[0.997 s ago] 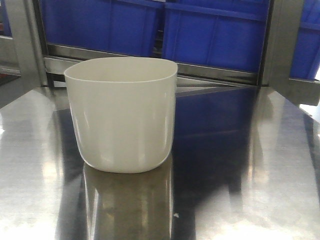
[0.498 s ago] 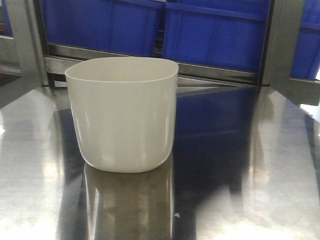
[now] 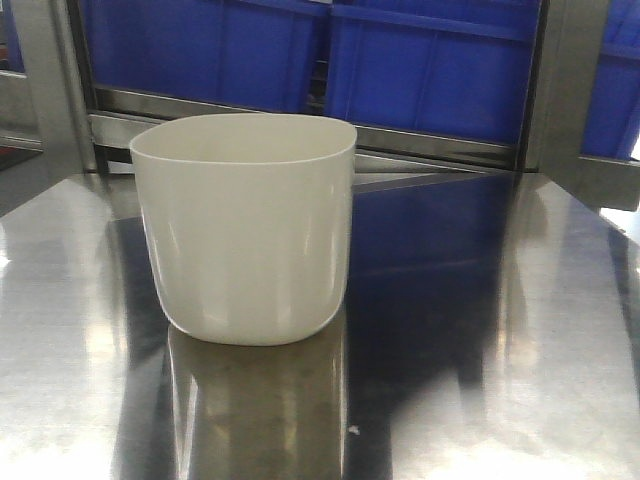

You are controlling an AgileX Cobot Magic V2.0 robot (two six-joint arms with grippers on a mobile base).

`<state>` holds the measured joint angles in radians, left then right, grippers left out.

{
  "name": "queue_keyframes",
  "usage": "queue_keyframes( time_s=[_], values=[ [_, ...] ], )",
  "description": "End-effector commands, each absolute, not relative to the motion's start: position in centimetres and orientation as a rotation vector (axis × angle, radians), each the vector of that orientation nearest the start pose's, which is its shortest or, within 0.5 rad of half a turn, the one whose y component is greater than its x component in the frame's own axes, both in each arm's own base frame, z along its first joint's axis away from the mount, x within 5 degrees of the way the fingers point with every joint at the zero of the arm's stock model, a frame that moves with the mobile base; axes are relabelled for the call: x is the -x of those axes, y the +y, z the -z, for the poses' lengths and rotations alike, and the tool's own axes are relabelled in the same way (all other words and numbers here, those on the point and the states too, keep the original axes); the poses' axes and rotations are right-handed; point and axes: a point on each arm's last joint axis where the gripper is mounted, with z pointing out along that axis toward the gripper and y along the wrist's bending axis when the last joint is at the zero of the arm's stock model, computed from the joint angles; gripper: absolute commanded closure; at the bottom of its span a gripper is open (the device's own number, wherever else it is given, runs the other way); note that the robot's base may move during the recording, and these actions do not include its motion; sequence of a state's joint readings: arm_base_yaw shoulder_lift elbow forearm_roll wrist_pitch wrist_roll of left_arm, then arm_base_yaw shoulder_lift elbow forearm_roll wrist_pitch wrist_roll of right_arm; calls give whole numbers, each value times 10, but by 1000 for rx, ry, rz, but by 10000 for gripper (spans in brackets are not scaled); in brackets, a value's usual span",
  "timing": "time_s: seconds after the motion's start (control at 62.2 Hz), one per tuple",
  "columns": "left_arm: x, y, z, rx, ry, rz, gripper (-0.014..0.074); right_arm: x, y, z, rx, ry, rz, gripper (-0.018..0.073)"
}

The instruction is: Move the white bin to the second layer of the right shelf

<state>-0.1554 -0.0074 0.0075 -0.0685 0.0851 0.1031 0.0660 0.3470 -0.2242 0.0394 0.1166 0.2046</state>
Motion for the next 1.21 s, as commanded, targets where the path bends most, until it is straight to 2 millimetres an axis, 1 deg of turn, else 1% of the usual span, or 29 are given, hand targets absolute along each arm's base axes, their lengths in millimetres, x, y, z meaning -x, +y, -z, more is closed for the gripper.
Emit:
queue_keyframes(
  time_s=[0.0,0.032,0.064,0.145,0.161,0.209,0.225,0.305,0.338,0.37,0.434,0.466,0.498,0.514,0.546,0.563,0.643,0.691,0.804,0.964,1.189],
  values=[
    [-56,-9,-199,-137,1501,105,512,-111,10,-303,-121,1653,-245,511],
    [-56,-9,-199,-137,1501,105,512,-121,12,-311,-112,1683,-252,511],
    [-56,-9,-199,-137,1501,105,512,-131,15,-326,-101,1698,-262,511],
    [-56,-9,-199,-137,1501,105,512,-157,24,-346,-69,1778,-283,511],
    [-56,-9,-199,-137,1501,105,512,-161,26,-345,-64,1808,-284,511],
    [-56,-9,-199,-137,1501,105,512,-181,35,-360,-38,1867,-298,511],
    [-56,-9,-199,-137,1501,105,512,-186,37,-358,-30,1899,-299,511],
    [-56,-9,-199,-137,1501,105,512,-219,56,-368,23,2023,-315,509],
    [-56,-9,-199,-137,1501,105,512,-226,61,-374,39,2046,-321,505],
    [-56,-9,-199,-137,1501,105,512,-238,71,-377,66,2077,-331,493],
    [-56,-9,-199,-137,1501,105,512,-255,92,-382,132,2131,-353,443],
    [-56,-9,-199,-137,1501,105,512,-264,102,-380,159,2162,-359,407],
    [-56,-9,-199,-137,1501,105,512,-272,114,-382,191,2175,-371,348],
    [-56,-9,-199,-137,1501,105,512,-273,116,-384,196,2173,-374,320],
    [-56,-9,-199,-137,1501,105,512,-279,126,-382,224,2188,-384,241],
    [-56,-9,-199,-137,1501,105,512,-283,132,-385,239,2187,-391,190],
    [-56,-9,-199,-137,1501,105,512,-291,153,-381,294,2212,-409,46],
    [-56,-9,-199,-137,1501,105,512,-295,164,-378,324,2226,-418,10],
    [-56,-9,-199,-137,1501,105,512,-295,182,-370,375,2246,-432,20],
    [-56,-9,-199,-137,1501,105,512,-290,198,-363,435,2263,-450,20],
    [-56,-9,-199,-137,1501,105,512,-288,207,-350,471,2334,-444,20]
  ],
)
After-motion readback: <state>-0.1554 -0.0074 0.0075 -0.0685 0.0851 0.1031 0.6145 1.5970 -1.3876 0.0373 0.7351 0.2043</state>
